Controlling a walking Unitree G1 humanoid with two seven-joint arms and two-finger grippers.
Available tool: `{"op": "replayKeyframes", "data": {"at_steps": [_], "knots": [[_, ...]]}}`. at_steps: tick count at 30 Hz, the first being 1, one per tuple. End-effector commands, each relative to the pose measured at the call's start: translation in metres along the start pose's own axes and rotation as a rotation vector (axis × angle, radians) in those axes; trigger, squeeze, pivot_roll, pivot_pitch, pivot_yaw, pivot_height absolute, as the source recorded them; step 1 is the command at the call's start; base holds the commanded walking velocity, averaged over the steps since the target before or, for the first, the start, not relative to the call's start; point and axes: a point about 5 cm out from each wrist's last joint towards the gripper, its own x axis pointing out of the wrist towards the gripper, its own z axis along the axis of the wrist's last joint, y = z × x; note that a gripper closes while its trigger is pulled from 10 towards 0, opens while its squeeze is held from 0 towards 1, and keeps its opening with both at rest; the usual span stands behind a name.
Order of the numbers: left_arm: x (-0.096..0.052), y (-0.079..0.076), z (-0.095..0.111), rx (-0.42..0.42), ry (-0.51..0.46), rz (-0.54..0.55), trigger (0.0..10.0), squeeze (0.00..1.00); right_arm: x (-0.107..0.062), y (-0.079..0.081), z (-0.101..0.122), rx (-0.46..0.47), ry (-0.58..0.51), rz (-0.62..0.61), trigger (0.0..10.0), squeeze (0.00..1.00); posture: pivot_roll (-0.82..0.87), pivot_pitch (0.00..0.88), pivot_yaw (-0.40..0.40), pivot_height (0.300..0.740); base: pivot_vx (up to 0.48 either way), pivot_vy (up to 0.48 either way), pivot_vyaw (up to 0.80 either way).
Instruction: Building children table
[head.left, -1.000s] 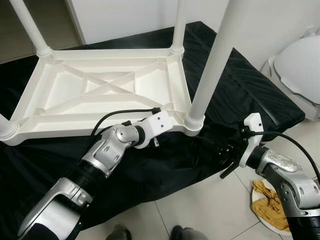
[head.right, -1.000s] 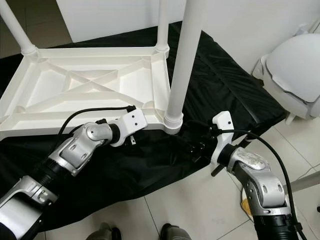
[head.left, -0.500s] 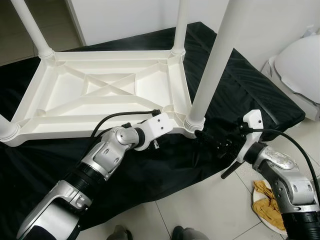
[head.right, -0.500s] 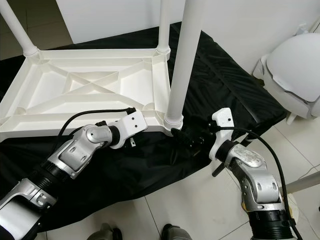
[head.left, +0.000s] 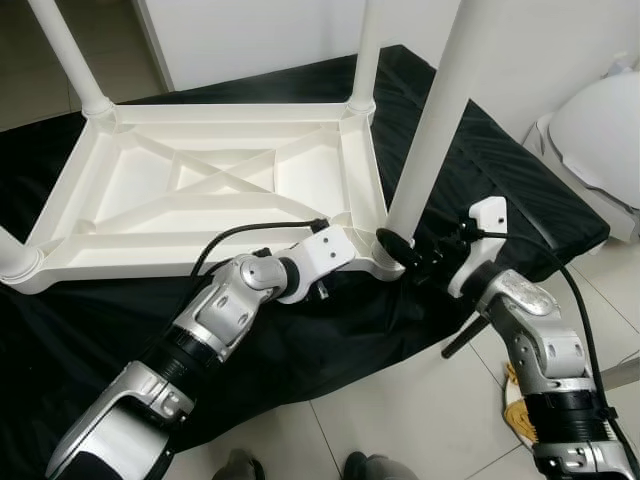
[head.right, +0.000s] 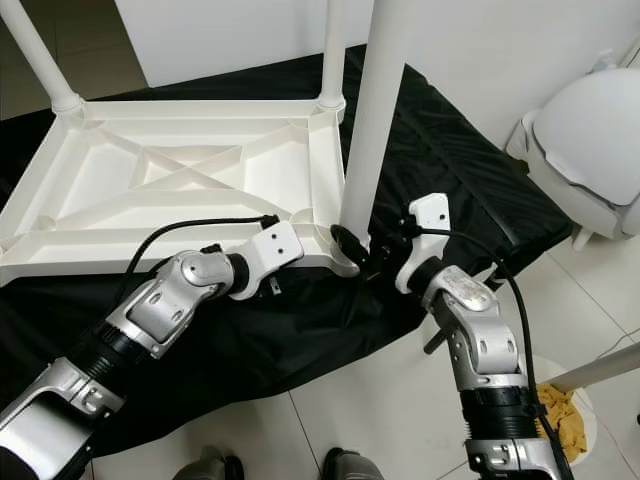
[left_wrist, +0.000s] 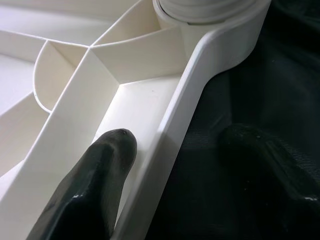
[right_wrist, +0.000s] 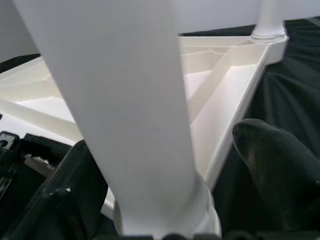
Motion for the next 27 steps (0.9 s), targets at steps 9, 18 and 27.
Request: {"op": "replayKeyframes", "data": {"at_steps": [9, 18, 27], "knots": [[0.001, -0.004, 0.006, -0.008, -0.008, -0.063, 10.0, 0.00, 0.009, 0.012, -0.011, -0.022, 0.053, 0.159, 10.0, 0.00, -0.08, 0.122, -0.010, 0.740, 0.000, 0.000, 0.00], [-0.012, 0.018, 0.029, -0.057, -0.073, 0.089, 10.0, 0.00, 0.017, 0.005, -0.011, -0.054, 0.041, 0.147, 10.0, 0.00, -0.08, 0.123, -0.019, 0.740, 0.000, 0.000, 0.00], [-0.033, 0.023, 0.033, -0.087, -0.089, 0.152, 10.0, 0.00, 0.020, -0.002, -0.010, -0.075, 0.035, 0.143, 10.0, 0.00, -0.08, 0.120, -0.024, 0.740, 0.000, 0.000, 0.00]]}}
